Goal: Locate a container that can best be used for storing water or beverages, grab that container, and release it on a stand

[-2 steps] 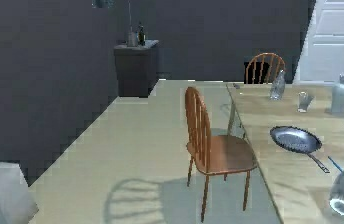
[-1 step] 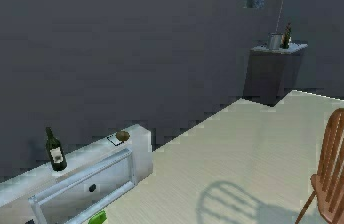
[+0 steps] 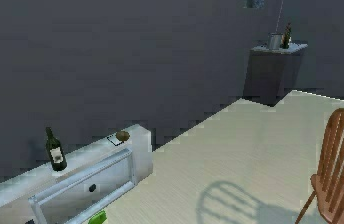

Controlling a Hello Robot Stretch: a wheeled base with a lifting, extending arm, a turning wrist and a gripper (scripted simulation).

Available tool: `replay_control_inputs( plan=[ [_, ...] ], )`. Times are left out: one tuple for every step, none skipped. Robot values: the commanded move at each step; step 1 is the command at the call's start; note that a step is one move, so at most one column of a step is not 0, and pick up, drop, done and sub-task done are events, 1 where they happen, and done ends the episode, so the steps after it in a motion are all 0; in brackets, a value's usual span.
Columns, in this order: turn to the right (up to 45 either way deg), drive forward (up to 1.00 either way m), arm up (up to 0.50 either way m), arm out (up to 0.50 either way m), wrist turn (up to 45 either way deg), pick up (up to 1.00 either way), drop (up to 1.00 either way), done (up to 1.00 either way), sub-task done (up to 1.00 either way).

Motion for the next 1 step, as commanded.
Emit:
replay_control_inputs(
  plan=[
    [0.0, 0.0, 0.38, 0.0, 0.0, 0.0, 0.0, 0.0, 0.0]
  ],
)
